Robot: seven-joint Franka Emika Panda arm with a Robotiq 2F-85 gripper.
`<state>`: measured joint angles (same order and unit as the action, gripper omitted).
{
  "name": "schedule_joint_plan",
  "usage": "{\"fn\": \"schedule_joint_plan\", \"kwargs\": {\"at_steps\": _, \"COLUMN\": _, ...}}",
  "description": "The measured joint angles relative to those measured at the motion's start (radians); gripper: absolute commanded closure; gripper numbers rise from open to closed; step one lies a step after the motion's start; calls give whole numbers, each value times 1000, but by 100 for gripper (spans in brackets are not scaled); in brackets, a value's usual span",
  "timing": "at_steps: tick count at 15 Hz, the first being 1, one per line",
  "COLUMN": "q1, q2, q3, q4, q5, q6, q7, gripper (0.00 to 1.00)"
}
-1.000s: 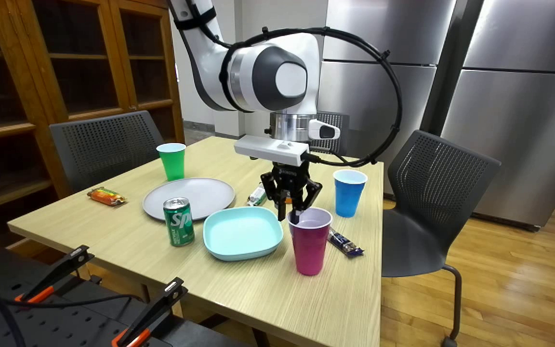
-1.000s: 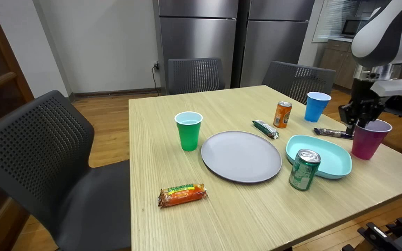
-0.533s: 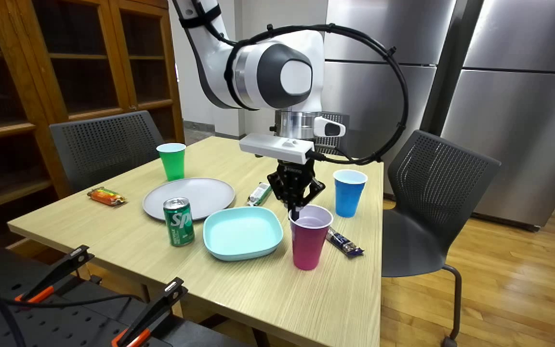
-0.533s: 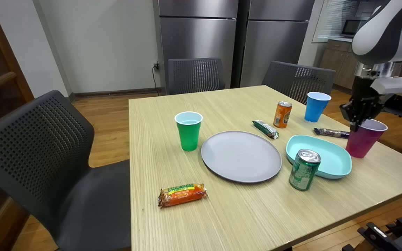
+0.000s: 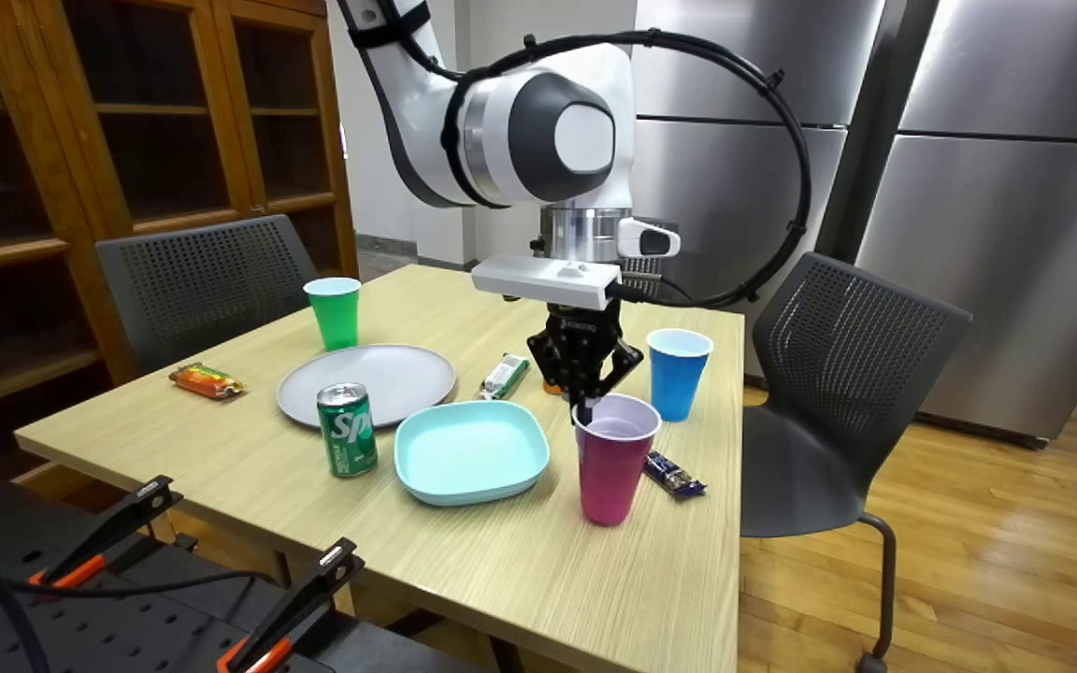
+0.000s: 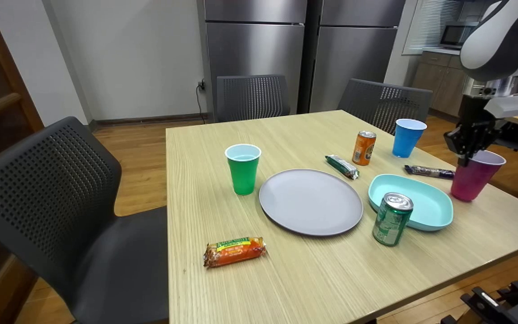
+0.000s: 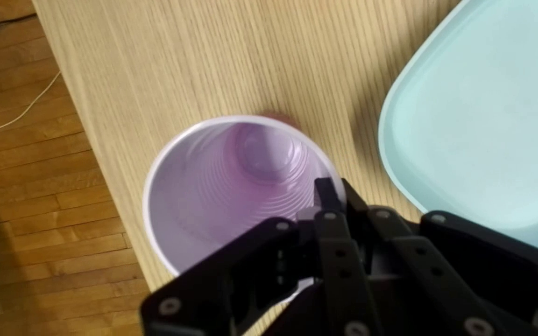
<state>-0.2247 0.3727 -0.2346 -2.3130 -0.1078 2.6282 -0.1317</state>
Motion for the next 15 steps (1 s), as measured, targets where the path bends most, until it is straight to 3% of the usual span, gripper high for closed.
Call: {"fn": "schedule_joint_plan", "kwargs": {"at_steps": 15, "q1": 92, "q2": -193, "q3": 5, "q4": -83, "q5": -65, "q6": -10, "q7": 35, "gripper": 99}}
